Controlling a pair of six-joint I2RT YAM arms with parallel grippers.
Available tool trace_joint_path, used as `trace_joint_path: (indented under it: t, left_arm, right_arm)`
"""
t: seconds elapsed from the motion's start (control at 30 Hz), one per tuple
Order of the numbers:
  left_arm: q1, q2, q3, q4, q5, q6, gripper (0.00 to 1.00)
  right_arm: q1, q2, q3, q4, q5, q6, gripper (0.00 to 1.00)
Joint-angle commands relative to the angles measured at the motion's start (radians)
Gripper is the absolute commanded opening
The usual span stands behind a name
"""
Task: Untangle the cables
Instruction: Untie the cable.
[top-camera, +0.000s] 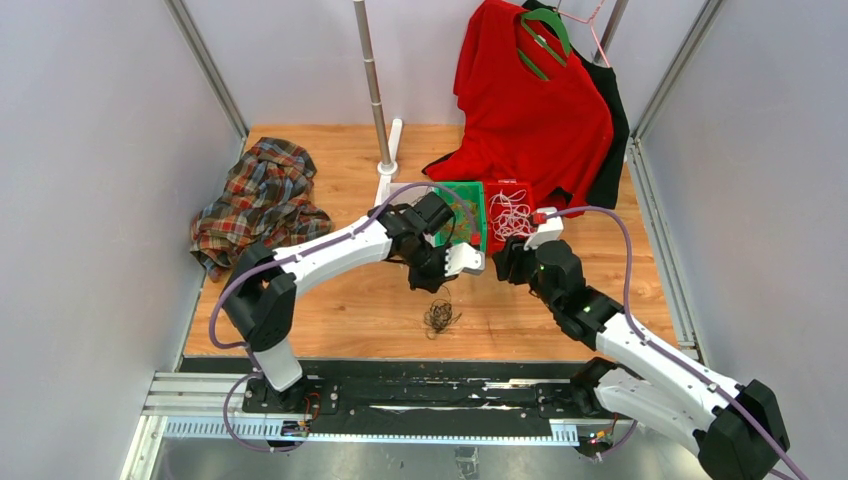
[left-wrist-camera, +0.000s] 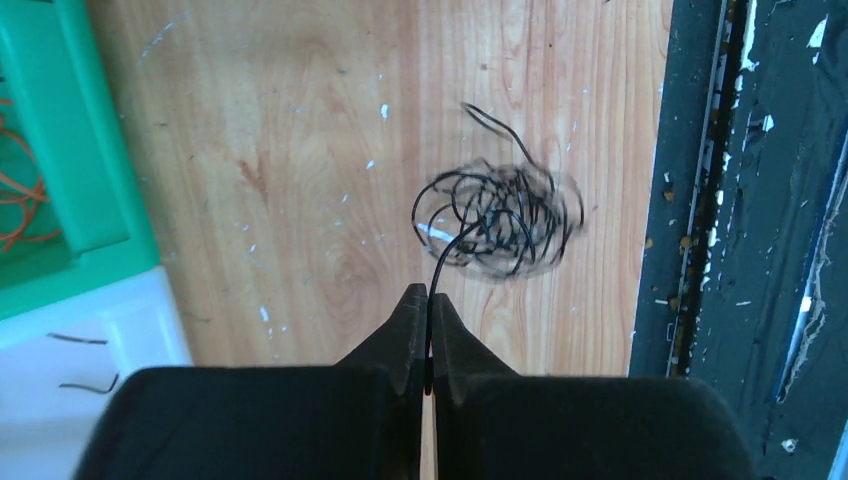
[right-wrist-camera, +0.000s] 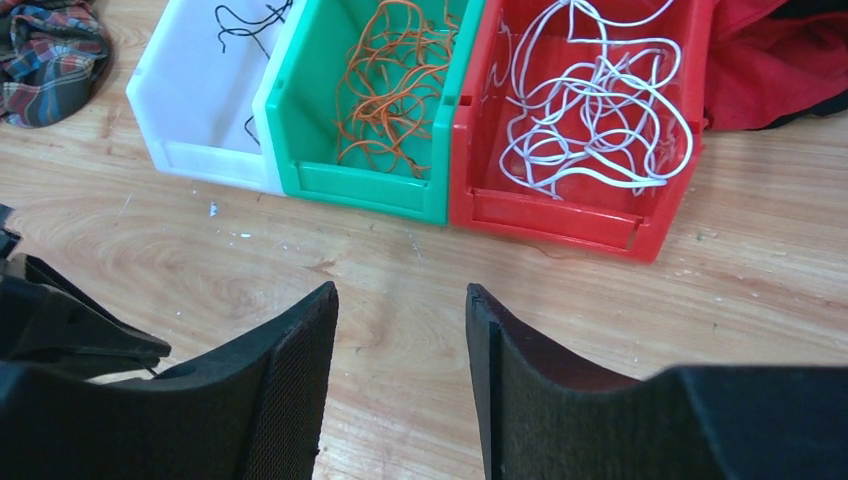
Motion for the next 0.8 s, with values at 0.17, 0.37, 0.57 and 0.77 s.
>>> trace_joint_path:
  t: [0.17, 0.37, 0.57, 0.77]
  left_arm:
    - [0.01, -0.189, 0.033, -0.103, -0.082, -0.021, 0.01]
    - [0.026, -0.258, 0.058, -0.125, -0.129, -0.086, 0.01]
    - [0.03, -0.279, 0.074, -0.143, -0.149, -0.139, 0.01]
    - [0.031, -0.311, 0.09, -0.159, -0.154, -0.146, 0.01]
  right_arm:
    - [-0.013, 0.016, -0.029, 0.088, -0.185, 0.022, 0.55]
    - [0.034, 0.023, -0.065, 0.258, -0.371, 0.019, 0.67]
    - [0.15, 0.097, -0.047, 0.331, -0.393, 0.003, 0.67]
    - [0.214, 0.226, -0.037, 0.4, -0.385, 0.012, 0.68]
